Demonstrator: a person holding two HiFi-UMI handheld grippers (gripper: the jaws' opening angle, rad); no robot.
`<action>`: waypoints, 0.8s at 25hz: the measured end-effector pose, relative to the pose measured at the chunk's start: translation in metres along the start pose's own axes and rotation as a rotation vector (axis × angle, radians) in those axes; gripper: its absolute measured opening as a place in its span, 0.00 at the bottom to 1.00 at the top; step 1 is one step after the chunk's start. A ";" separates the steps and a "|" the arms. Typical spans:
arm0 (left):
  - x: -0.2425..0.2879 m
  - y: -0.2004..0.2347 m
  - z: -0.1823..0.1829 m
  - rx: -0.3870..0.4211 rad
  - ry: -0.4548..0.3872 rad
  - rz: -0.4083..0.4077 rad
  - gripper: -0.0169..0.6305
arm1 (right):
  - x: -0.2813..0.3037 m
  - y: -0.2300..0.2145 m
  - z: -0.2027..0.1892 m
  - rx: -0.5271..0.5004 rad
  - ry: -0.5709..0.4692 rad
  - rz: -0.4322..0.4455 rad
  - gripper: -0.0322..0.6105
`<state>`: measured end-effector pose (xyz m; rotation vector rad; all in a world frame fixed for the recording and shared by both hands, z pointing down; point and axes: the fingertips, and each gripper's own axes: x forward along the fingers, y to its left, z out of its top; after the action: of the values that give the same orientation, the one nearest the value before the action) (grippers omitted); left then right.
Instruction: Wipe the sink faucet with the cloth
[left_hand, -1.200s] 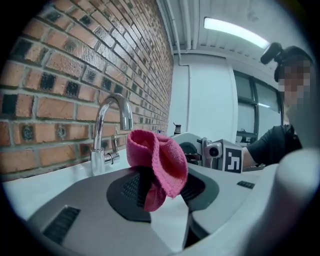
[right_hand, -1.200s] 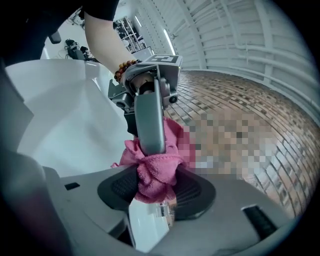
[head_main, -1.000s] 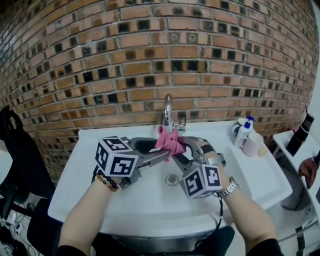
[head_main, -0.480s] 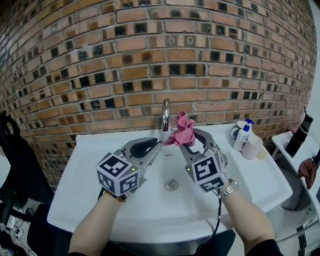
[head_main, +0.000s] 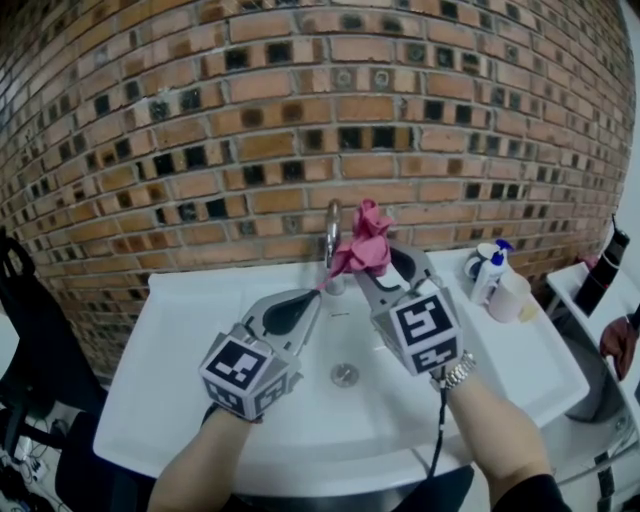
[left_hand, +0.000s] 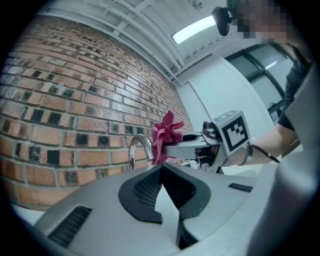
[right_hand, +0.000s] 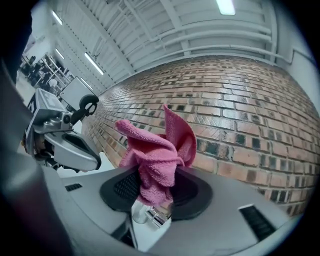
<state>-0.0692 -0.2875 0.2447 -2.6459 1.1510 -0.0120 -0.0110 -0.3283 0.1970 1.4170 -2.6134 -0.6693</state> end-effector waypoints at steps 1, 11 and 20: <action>0.000 -0.001 -0.002 0.012 0.005 -0.001 0.03 | 0.003 0.000 0.001 0.006 -0.003 0.005 0.30; -0.007 0.004 -0.011 -0.024 0.019 0.019 0.03 | 0.026 -0.009 0.005 0.050 0.018 0.050 0.29; -0.006 0.008 -0.018 -0.022 0.043 0.042 0.03 | 0.044 -0.023 0.014 0.063 -0.016 0.037 0.29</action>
<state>-0.0811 -0.2923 0.2610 -2.6522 1.2271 -0.0482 -0.0219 -0.3710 0.1694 1.3820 -2.6890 -0.6014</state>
